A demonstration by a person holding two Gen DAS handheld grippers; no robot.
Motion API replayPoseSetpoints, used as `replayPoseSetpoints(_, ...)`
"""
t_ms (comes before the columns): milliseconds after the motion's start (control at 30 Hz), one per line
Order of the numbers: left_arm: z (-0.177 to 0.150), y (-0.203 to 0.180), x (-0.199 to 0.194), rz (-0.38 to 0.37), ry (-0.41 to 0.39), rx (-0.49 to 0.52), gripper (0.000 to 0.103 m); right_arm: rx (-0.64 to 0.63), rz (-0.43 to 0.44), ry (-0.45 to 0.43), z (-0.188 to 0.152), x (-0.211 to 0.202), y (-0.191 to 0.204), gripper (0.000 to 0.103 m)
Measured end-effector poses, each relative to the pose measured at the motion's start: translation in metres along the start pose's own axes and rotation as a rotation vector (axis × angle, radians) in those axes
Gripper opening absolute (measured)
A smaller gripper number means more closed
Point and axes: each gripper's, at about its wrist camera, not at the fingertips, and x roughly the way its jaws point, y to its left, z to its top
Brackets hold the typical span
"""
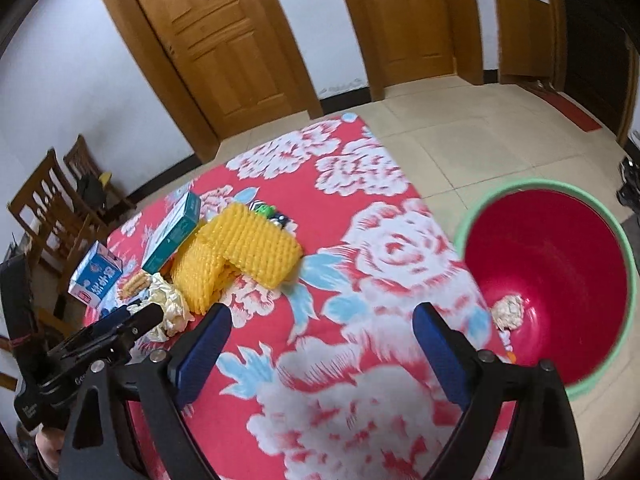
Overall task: Collect trash
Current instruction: 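Grasp another crumpled white paper with the left gripper while the right reaches the yellow foam net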
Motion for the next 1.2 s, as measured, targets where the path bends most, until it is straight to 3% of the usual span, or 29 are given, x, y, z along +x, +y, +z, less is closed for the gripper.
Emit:
replayPoseSetpoints(267,0.000,0.007,0.014,-0.008,0.017,-0.026,0.069,-0.065,0.010,0.058,0.015,0.043,0.019,0.093)
replayPoseSetpoints(433,-0.002,0.007,0.018,-0.025,0.025,-0.042,0.069,-0.081,0.021,0.082,0.020,0.062,0.021,0.075)
replayPoseSetpoints(600,-0.003,0.004,0.018,-0.052,0.030,-0.057,0.061,-0.108,0.019,0.064,0.020,0.067,0.025,0.051)
replayPoseSetpoints(700,-0.004,0.001,0.018,-0.084,0.032,-0.054,0.051,-0.104,0.026,0.060,0.020,0.067,0.024,0.040)
replayPoseSetpoints(767,-0.004,0.000,0.017,-0.111,0.033,-0.055,0.036,-0.103,0.032,0.058,0.020,0.067,0.024,0.031)
replayPoseSetpoints(900,-0.005,-0.006,0.012,-0.121,0.026,-0.035,0.027,-0.109,0.038,0.040,0.018,0.062,0.024,0.012)
replayPoseSetpoints(1200,-0.006,0.001,-0.009,-0.124,-0.012,-0.077,0.025,-0.101,0.075,-0.010,0.013,0.036,0.023,0.007)
